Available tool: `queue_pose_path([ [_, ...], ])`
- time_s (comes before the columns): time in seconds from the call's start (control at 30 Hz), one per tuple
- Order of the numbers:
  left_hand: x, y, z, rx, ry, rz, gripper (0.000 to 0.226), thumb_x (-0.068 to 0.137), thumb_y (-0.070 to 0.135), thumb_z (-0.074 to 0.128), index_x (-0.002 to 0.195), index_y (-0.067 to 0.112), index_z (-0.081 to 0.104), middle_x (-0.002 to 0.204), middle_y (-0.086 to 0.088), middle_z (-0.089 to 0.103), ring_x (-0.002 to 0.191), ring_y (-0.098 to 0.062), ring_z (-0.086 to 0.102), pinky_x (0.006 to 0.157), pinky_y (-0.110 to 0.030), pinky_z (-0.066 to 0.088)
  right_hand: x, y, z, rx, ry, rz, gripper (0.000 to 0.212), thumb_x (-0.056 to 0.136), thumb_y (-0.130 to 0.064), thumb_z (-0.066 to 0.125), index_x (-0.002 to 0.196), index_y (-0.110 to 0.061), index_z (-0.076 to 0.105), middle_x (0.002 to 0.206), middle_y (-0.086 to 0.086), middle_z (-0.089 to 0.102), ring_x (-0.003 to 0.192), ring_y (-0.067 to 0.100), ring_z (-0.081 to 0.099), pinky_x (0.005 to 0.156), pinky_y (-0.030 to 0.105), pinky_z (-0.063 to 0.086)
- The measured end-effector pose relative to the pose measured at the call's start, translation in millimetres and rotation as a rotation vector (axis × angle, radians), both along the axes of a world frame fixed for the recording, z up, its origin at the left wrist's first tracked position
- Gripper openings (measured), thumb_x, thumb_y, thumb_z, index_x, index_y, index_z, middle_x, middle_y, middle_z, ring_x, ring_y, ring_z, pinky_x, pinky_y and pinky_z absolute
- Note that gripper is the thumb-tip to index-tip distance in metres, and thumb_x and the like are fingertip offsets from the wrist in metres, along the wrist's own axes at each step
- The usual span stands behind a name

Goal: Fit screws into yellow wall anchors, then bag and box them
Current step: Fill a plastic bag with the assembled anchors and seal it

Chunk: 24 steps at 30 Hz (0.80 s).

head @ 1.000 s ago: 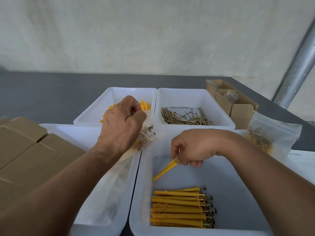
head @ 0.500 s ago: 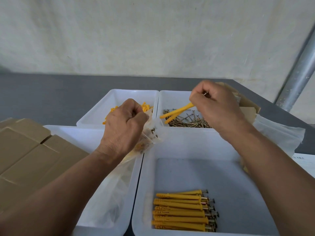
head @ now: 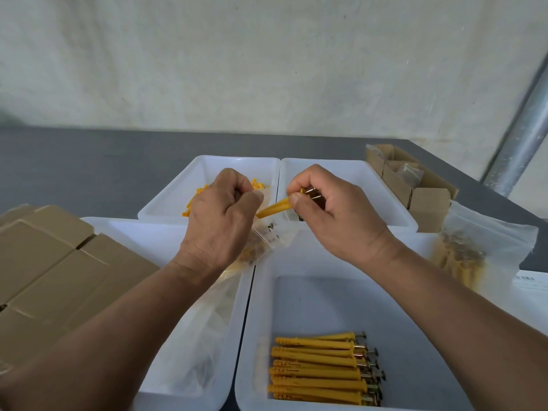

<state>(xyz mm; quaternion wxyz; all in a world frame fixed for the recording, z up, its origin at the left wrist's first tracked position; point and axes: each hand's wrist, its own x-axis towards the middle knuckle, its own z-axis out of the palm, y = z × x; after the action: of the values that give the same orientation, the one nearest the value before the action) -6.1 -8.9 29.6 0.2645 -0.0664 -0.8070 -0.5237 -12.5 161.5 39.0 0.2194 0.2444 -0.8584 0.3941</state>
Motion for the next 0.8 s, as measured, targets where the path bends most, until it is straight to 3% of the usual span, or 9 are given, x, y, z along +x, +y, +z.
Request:
queue_pose_path([
  [0.13,1,2,0,0.002,0.027,-0.041,0.015,0.088,0.016,0.058,0.074,0.016,0.053,0.053,0.013,0.046,0.052,-0.003,0.041,0.048,-0.013,0.036,-2,-9,-10,0.017,-0.067,-0.003,0.007,0.093,-0.026,0.062,0.099,-0.026,0.064,0.075,-0.022,0.056,0.066,-0.002,0.053,0.062,0.01,0.037],
  [0.37,0,4,-1,0.011,0.028,-0.104,0.015,0.088,0.017,0.06,0.075,0.015,0.053,0.05,0.013,0.046,0.048,-0.002,0.041,0.046,-0.012,0.034,-4,-26,-19,0.0,-0.214,0.031,0.015,0.091,-0.03,0.066,0.105,-0.028,0.061,0.077,-0.016,0.061,0.065,-0.007,0.051,0.06,0.008,0.034],
  [0.47,0,3,-2,0.016,0.032,-0.107,0.014,0.088,0.016,0.06,0.075,0.015,0.054,0.05,0.013,0.048,0.049,-0.001,0.043,0.046,-0.01,0.035,-3,-24,-14,0.033,-0.245,0.079,0.013,0.096,-0.028,0.057,0.105,-0.031,0.066,0.064,-0.028,0.059,0.061,-0.012,0.053,0.058,0.007,0.034],
  [0.6,-3,0,-3,0.039,0.019,-0.108,0.015,0.089,0.016,0.059,0.075,0.018,0.054,0.052,0.01,0.05,0.049,-0.003,0.043,0.047,-0.012,0.036,2,-17,-5,0.034,-0.299,0.128,0.033,0.097,-0.013,0.045,0.112,-0.027,0.071,0.047,-0.034,0.052,0.051,-0.015,0.053,0.053,0.004,0.035],
  [0.7,-6,-3,-3,0.075,0.005,-0.114,0.015,0.088,0.022,0.059,0.074,0.02,0.054,0.055,0.007,0.051,0.051,-0.005,0.044,0.049,-0.016,0.038,5,-15,3,-0.121,-0.274,0.054,0.026,0.087,-0.025,0.047,0.092,-0.035,0.071,0.063,-0.024,0.063,0.056,-0.005,0.056,0.059,0.015,0.04],
  [0.77,-7,-5,-3,0.103,-0.008,-0.125,0.013,0.084,0.026,0.058,0.074,0.019,0.053,0.056,0.006,0.052,0.052,-0.007,0.045,0.053,-0.023,0.039,3,-11,5,-0.143,-0.302,0.014,0.018,0.078,-0.044,0.052,0.089,-0.038,0.064,0.089,-0.021,0.062,0.079,-0.001,0.059,0.067,0.024,0.045],
  [0.8,-7,-6,-3,0.12,-0.013,-0.131,0.013,0.083,0.028,0.058,0.074,0.02,0.053,0.056,0.006,0.052,0.053,-0.009,0.046,0.054,-0.026,0.039,3,-9,5,-0.107,-0.352,0.02,0.027,0.072,-0.055,0.055,0.095,-0.042,0.061,0.103,-0.02,0.056,0.092,0.002,0.059,0.073,0.029,0.049],
])
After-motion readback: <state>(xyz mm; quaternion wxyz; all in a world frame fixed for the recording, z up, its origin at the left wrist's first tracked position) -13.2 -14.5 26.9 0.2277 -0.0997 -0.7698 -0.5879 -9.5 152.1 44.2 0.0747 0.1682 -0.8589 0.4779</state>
